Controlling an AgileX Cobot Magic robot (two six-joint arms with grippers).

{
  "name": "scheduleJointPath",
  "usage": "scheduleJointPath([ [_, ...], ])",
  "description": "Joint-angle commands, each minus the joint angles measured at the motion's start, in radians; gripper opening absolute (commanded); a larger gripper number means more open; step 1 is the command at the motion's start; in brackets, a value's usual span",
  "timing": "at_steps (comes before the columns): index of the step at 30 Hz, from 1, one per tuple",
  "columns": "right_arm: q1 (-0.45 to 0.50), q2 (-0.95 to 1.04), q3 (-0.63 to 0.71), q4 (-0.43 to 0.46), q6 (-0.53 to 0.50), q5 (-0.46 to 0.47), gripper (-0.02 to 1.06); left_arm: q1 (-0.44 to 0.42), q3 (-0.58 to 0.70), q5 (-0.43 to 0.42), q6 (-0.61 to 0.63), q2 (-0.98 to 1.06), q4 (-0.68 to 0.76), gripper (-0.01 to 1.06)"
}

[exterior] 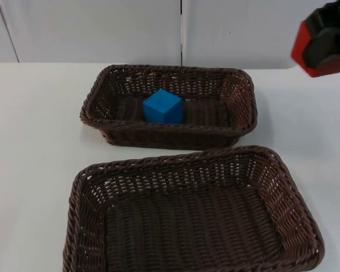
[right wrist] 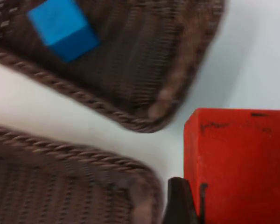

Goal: Pick up one cube with the left hand and place it into the upper basket. Pick up one cube with the right hand and place it into the lower basket.

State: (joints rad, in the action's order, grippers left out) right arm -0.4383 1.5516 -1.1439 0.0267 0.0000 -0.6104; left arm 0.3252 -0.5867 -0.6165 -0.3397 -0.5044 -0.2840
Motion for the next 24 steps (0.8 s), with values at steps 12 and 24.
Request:
scheduleJointPath([
  [12,-0.211,-0.009,-0.001,0.003,-0.014,0.003,0.00,0.003,0.005,0.001,0.008,0.005,0.004,0.83],
  [24,-0.374,-0.009,-0.001,0.003,-0.014,0.001,0.00,0.003,0.005,0.001,0.008,0.005,0.004,0.83],
])
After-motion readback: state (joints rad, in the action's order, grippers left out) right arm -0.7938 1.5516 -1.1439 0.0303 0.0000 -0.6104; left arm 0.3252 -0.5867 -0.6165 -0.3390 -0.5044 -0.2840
